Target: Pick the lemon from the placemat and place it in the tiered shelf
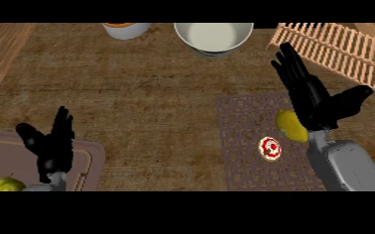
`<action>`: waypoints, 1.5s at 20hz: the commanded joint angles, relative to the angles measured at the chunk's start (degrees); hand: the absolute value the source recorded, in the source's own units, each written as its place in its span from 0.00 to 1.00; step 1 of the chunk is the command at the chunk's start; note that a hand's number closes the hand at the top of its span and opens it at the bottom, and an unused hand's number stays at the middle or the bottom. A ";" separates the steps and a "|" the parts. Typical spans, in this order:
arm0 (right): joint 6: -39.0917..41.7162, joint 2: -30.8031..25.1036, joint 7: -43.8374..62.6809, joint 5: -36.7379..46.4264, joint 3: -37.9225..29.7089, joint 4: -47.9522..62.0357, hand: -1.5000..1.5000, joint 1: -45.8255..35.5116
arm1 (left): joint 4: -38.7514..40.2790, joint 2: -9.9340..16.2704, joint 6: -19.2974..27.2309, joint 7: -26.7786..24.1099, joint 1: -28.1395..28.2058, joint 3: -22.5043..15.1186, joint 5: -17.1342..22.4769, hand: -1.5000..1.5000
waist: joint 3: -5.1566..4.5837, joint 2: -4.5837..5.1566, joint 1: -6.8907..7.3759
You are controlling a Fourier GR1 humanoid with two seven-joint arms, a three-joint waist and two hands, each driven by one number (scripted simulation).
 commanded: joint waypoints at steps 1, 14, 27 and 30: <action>1.13 2.06 -4.05 2.44 -0.15 2.99 1.00 -0.11 | -2.81 2.96 -1.66 2.98 -0.68 -0.44 -1.85 0.50 | -1.10 -0.51 0.19; -18.06 0.18 -7.41 22.58 3.34 3.06 0.00 3.63 | -19.29 16.55 -12.08 -0.73 19.90 0.41 -3.69 0.50 | -1.56 -1.47 -4.29; -17.79 -12.40 9.80 42.54 10.85 5.95 0.00 7.55 | -18.56 16.80 -15.53 -5.58 28.14 3.63 -2.96 0.50 | -2.34 -2.05 -7.91; -12.12 -14.30 14.85 46.31 15.73 6.82 0.00 7.28 | -19.13 18.20 -16.96 -5.97 28.74 5.14 -2.35 0.50 | -2.42 -1.73 -6.74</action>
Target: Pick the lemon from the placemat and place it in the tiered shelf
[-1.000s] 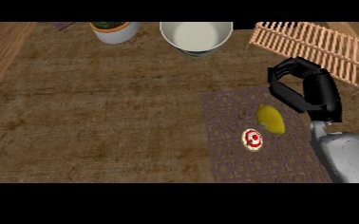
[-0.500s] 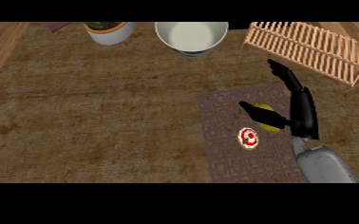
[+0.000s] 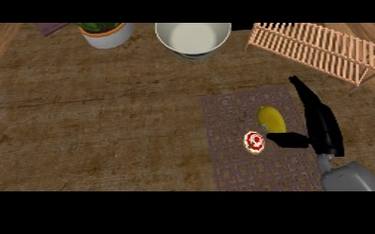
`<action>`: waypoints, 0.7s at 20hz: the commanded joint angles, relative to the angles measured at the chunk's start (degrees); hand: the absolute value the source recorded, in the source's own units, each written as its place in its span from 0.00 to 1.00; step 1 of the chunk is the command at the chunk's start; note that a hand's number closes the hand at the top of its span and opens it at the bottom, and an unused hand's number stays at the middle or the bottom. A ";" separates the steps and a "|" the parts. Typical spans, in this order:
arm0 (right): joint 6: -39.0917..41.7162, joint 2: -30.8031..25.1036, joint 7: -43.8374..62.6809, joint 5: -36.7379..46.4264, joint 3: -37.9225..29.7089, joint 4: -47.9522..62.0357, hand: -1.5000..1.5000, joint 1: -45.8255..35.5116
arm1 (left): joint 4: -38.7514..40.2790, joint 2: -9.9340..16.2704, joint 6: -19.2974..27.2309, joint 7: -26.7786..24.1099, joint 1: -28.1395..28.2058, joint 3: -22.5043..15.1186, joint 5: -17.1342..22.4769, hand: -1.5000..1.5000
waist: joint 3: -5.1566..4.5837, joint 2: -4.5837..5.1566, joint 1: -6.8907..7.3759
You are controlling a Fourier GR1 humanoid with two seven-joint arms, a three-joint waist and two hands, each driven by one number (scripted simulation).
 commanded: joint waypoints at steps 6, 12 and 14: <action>15.54 -7.23 15.99 9.10 8.94 -0.60 0.00 -2.32 | -8.10 -4.39 -2.90 -3.89 -13.30 0.11 4.59 0.50 | -1.00 0.53 -0.34; 24.21 -8.88 24.55 11.71 11.24 -2.51 0.00 -6.60 | -9.03 -4.03 -3.93 -2.29 -15.15 0.50 4.65 0.50 | -0.65 0.78 -0.40; 26.18 -8.03 26.73 11.71 11.63 -3.55 0.00 -8.18 | -8.13 -4.45 -4.65 -2.12 -15.96 0.26 4.74 0.50 | -0.61 0.93 -0.08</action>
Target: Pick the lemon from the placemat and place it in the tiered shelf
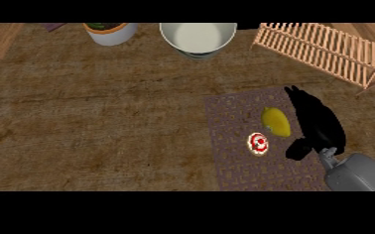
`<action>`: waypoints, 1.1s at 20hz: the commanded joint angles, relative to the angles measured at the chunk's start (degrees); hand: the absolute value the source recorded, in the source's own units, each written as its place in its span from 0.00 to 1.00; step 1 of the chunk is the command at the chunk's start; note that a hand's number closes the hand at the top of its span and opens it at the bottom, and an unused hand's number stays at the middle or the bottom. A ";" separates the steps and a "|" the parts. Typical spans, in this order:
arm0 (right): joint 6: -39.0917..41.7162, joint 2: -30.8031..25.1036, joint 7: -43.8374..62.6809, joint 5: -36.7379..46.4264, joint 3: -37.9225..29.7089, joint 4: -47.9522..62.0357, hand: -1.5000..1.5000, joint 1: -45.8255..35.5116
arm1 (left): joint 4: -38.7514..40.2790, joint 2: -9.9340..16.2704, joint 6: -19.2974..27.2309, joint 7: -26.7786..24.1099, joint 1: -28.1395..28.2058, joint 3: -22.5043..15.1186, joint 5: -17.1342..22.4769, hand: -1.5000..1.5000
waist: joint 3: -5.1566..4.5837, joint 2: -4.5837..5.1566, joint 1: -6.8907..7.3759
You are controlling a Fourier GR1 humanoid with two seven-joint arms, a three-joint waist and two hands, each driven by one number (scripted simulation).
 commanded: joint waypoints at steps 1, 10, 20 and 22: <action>5.33 -0.18 6.13 0.88 0.99 -1.93 0.00 -2.73 | -7.44 -4.35 -1.12 -2.85 -14.50 -1.54 3.44 0.50 | -0.55 0.11 -1.72; 10.50 0.78 11.55 0.71 1.22 -1.79 0.00 -5.19 | -6.74 -5.37 -1.39 -1.59 -16.80 -1.11 2.59 0.50 | -0.25 0.61 -1.83; 10.11 2.62 11.66 1.68 1.11 -0.56 0.00 -6.68 | -6.73 -6.88 -3.07 -2.50 -16.83 -0.75 1.76 0.50 | -0.05 0.72 -0.13; 9.43 2.59 11.18 2.27 1.39 0.24 0.00 -6.04 | -6.31 -5.81 -3.37 -0.95 -18.27 0.84 2.53 0.50 | -0.01 0.89 -1.15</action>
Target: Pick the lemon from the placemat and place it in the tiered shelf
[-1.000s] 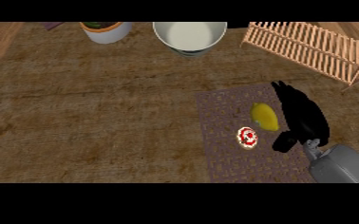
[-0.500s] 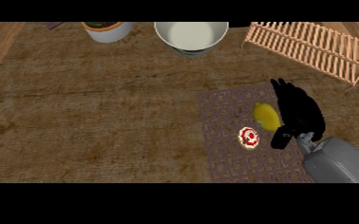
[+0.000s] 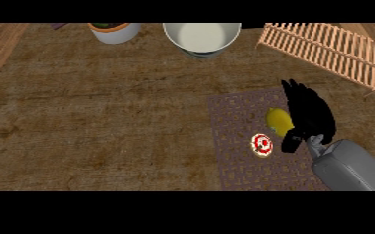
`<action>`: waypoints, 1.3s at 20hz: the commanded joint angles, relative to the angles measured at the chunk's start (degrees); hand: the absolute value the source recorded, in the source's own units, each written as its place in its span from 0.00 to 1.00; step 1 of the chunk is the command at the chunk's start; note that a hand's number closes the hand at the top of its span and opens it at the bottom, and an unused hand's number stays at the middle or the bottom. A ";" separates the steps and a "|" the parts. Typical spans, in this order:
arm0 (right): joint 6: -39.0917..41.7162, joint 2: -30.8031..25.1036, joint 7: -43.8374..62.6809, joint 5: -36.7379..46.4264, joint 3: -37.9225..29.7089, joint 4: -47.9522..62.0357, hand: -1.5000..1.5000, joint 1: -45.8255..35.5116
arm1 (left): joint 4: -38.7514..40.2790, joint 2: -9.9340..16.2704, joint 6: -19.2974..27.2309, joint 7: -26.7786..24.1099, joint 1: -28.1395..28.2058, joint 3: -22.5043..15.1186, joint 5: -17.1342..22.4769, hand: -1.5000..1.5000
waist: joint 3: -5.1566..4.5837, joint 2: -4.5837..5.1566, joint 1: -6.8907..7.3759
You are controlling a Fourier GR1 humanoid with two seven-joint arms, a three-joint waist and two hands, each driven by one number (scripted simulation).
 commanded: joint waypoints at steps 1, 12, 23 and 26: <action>-0.48 1.16 0.69 0.87 0.37 0.28 0.00 -0.22 | -6.76 -4.89 -0.04 -4.00 -14.88 -1.58 2.78 0.50 | -0.85 0.06 -1.66; -1.03 3.19 -2.23 0.31 0.45 4.45 1.00 0.07 | -6.70 -5.76 -1.23 -3.22 -15.72 -0.91 1.63 0.50 | -0.81 0.32 -1.17; -4.51 1.93 -4.68 5.95 1.15 3.61 1.00 -2.89 | -7.76 -5.93 -3.09 -1.91 -15.71 0.47 1.35 0.50 | -0.80 -0.19 -1.82; -6.57 2.72 -5.05 5.99 -0.22 3.43 1.00 -3.70 | -7.85 -6.11 -3.01 -1.65 -15.83 0.91 0.98 0.50 | -0.70 0.06 -1.81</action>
